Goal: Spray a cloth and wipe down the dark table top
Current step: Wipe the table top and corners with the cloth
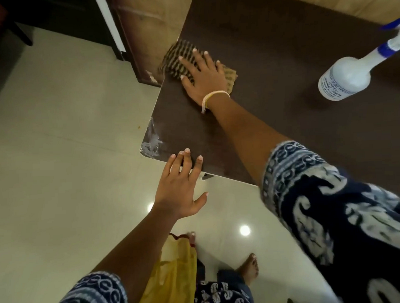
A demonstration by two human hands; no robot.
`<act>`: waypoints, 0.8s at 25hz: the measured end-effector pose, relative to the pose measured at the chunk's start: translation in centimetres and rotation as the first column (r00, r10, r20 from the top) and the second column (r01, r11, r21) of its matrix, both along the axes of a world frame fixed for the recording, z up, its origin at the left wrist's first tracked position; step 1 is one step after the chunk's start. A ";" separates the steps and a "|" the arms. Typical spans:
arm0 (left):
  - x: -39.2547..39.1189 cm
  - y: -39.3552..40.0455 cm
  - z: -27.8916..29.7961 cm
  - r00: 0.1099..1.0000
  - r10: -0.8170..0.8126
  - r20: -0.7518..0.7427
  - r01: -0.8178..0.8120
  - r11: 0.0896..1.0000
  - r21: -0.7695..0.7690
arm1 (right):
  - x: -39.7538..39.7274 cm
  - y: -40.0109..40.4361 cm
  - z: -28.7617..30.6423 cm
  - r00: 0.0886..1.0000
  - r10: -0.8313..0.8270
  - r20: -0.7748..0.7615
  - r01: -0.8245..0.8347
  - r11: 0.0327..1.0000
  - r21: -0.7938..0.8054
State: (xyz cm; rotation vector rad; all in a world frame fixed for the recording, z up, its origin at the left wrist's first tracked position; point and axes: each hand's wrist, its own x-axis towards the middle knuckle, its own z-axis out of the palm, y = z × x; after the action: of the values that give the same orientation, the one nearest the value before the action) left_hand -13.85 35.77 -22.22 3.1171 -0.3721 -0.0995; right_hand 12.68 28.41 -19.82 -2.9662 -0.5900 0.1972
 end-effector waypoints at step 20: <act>-1.2 -0.7 1.6 0.981 0.033 -0.191 -0.005 0.990 0.144 | -21.8 -18.4 -0.2 0.352 -0.932 -0.088 0.933 0.342 0.110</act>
State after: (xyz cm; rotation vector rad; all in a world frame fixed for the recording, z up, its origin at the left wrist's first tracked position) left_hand -15.00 35.05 -20.62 3.2101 -0.3454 -0.4440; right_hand -9.13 10.00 -19.97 -2.6026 1.1275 0.0366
